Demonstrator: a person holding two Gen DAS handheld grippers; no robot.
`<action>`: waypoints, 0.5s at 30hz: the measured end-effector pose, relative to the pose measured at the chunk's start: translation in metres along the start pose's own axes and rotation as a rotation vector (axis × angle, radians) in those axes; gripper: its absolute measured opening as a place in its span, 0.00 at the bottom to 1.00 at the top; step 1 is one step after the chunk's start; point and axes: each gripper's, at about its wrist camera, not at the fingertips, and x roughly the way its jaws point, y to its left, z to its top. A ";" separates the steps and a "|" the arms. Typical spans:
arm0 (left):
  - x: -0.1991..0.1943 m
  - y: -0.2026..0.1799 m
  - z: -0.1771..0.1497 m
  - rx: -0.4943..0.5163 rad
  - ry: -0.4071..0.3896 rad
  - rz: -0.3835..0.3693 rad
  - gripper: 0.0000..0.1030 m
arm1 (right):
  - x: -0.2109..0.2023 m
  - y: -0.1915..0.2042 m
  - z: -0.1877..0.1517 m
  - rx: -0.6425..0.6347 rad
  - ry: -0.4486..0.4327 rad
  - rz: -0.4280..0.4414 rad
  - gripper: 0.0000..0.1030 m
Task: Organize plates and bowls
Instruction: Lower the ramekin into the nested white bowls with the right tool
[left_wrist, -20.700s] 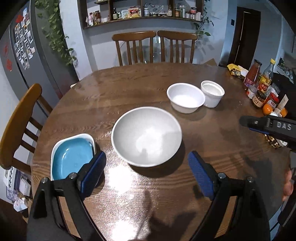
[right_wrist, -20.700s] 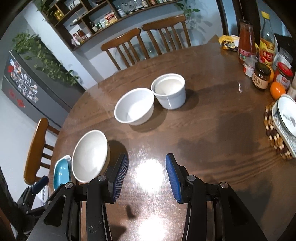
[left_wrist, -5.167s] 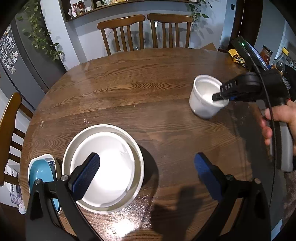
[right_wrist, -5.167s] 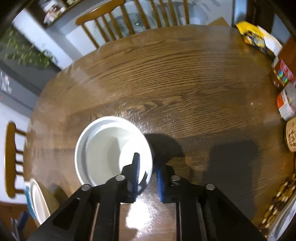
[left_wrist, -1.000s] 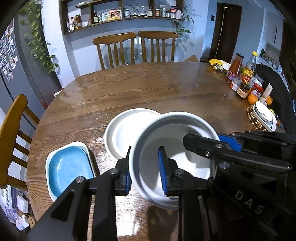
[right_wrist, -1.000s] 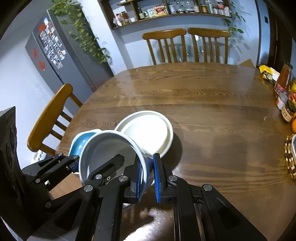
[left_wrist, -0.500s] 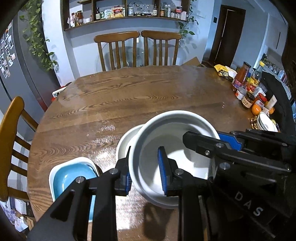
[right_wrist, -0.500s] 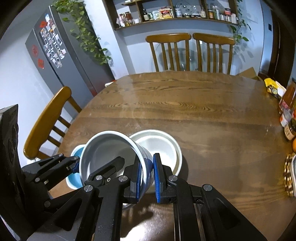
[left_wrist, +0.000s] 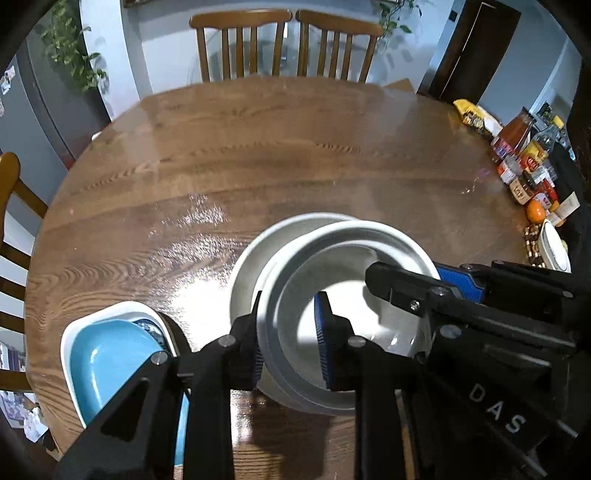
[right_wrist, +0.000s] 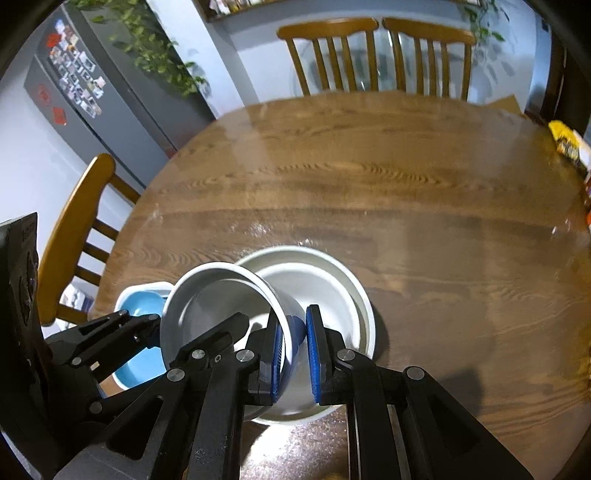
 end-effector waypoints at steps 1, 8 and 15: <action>0.003 -0.001 0.000 0.003 0.007 0.002 0.20 | 0.004 -0.002 -0.001 0.006 0.010 0.001 0.14; 0.021 0.001 -0.003 0.019 0.052 0.005 0.20 | 0.021 -0.015 -0.006 0.040 0.054 0.007 0.14; 0.026 -0.003 -0.002 0.036 0.047 0.028 0.20 | 0.026 -0.013 -0.005 0.026 0.054 -0.009 0.14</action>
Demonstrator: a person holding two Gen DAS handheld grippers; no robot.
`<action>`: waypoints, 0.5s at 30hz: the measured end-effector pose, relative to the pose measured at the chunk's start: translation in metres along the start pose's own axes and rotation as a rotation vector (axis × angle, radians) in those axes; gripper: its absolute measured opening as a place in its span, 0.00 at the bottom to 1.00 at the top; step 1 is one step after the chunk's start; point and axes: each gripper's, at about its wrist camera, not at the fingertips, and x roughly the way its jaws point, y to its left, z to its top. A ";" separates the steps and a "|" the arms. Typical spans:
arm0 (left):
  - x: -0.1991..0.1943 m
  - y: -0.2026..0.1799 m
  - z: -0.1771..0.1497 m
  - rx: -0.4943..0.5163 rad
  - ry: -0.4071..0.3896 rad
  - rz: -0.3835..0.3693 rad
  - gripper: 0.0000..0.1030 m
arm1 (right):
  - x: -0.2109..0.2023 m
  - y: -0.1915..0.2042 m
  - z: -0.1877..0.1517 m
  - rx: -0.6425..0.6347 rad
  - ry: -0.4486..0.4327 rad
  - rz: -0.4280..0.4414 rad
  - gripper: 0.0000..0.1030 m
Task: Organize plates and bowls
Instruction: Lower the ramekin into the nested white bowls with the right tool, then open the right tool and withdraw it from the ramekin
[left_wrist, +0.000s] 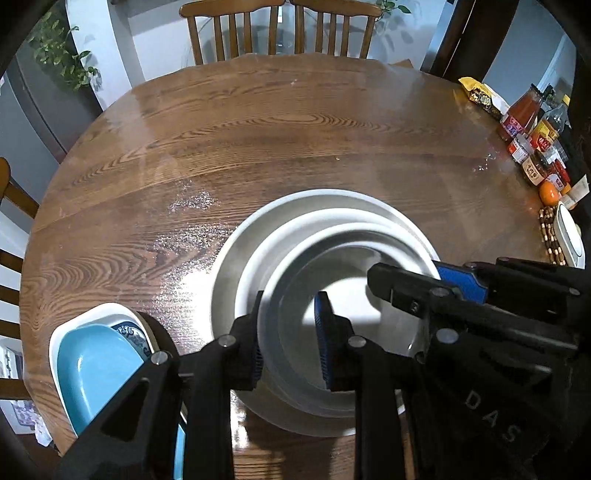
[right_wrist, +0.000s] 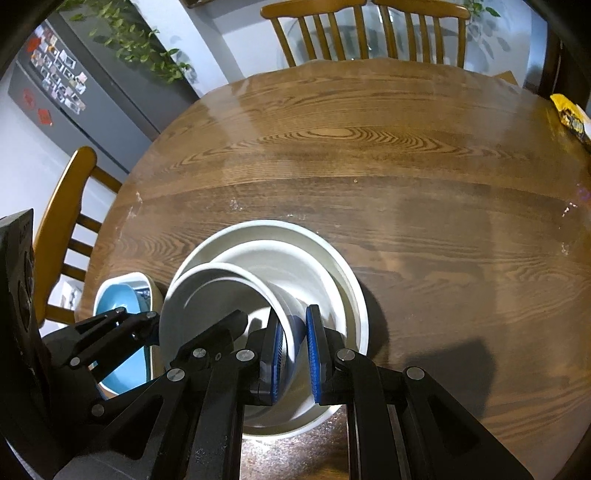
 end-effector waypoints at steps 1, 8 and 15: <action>0.000 -0.001 0.000 0.003 -0.002 0.004 0.20 | 0.000 0.001 0.000 -0.003 0.000 -0.003 0.14; 0.002 -0.004 0.000 0.012 -0.014 0.022 0.22 | -0.004 0.002 0.001 -0.011 -0.022 -0.008 0.13; -0.003 -0.002 -0.001 0.017 -0.033 0.046 0.23 | -0.016 0.005 0.001 -0.035 -0.068 -0.026 0.13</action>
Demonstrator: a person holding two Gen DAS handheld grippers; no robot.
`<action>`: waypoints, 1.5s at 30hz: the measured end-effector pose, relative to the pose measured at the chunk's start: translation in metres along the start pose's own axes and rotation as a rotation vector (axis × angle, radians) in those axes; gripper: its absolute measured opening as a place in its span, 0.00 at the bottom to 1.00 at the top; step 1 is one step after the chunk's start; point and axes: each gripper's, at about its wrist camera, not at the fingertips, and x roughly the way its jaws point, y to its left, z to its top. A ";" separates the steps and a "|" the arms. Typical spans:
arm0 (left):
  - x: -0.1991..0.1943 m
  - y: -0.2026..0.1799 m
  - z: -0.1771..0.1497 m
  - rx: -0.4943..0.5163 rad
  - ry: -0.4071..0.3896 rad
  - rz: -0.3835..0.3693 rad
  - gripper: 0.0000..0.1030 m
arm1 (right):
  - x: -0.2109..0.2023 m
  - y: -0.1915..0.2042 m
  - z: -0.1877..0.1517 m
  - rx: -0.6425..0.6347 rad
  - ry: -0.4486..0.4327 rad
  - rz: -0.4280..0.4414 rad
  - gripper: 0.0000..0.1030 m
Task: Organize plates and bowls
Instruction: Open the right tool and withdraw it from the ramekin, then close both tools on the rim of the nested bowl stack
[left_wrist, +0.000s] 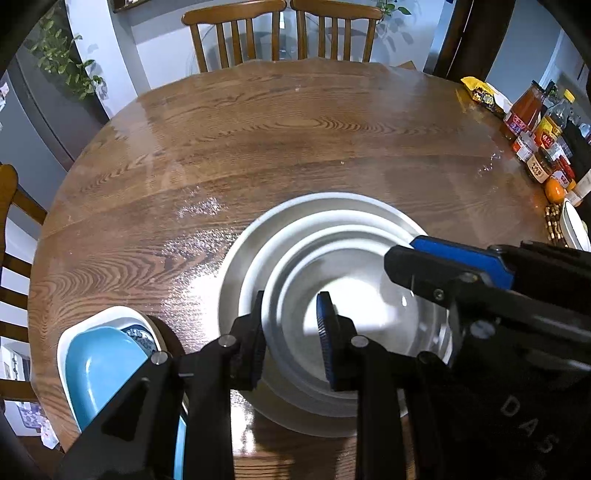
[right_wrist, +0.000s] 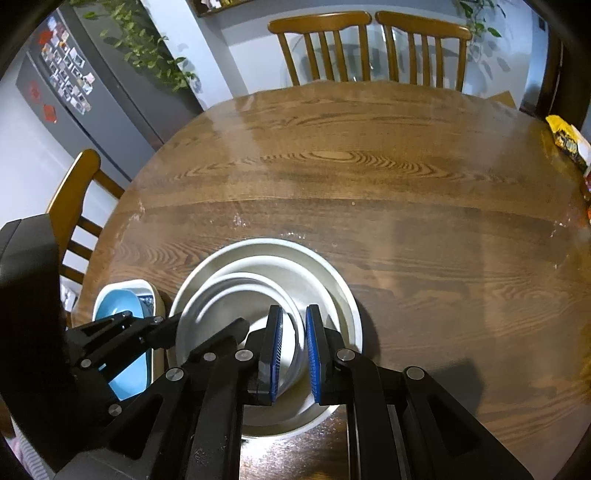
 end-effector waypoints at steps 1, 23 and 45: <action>-0.002 0.000 0.001 0.002 -0.006 0.004 0.23 | -0.001 0.000 0.000 0.001 -0.003 -0.001 0.13; -0.055 0.037 -0.009 -0.144 -0.058 0.013 0.88 | -0.039 -0.048 -0.027 0.177 -0.059 0.022 0.46; -0.030 0.065 -0.001 -0.234 0.058 0.020 0.67 | -0.007 -0.065 -0.035 0.276 0.006 0.121 0.37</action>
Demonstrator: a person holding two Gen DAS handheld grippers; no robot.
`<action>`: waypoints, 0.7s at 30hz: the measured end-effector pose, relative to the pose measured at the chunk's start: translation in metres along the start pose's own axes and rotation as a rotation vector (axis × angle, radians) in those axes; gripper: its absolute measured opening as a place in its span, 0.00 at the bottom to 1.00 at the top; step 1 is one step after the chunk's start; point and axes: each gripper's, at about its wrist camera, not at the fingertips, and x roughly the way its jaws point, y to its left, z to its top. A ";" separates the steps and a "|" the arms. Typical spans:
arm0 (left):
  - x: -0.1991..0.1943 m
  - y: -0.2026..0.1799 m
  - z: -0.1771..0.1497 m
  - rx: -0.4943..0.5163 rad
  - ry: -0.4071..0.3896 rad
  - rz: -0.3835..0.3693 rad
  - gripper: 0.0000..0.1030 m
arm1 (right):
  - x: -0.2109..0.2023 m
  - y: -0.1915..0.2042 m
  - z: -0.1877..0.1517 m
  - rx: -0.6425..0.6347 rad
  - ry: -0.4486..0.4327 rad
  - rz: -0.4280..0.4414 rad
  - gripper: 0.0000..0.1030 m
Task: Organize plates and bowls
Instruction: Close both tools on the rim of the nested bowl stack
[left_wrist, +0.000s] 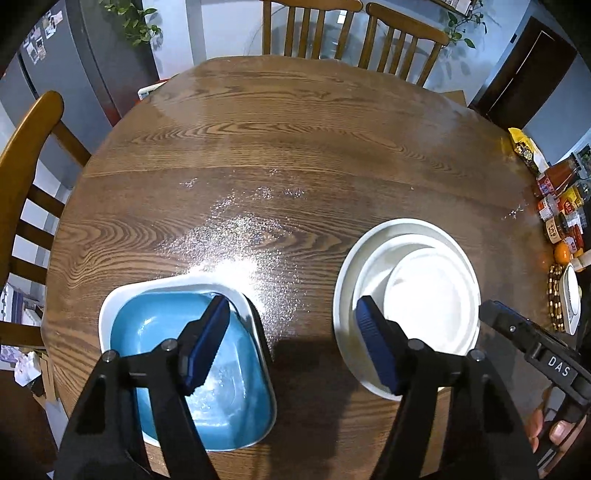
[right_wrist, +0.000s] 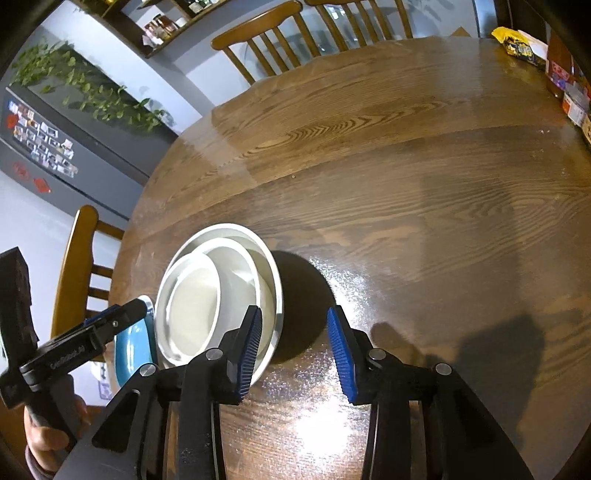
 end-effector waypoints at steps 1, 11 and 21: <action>0.002 0.000 0.001 0.005 0.002 0.007 0.65 | 0.001 -0.001 0.000 0.001 0.002 -0.001 0.35; 0.021 -0.007 0.002 0.047 0.058 0.024 0.41 | 0.012 0.000 0.001 0.001 0.033 0.004 0.27; 0.027 -0.013 -0.002 0.054 0.077 -0.011 0.22 | 0.018 0.001 -0.001 0.011 0.047 0.025 0.23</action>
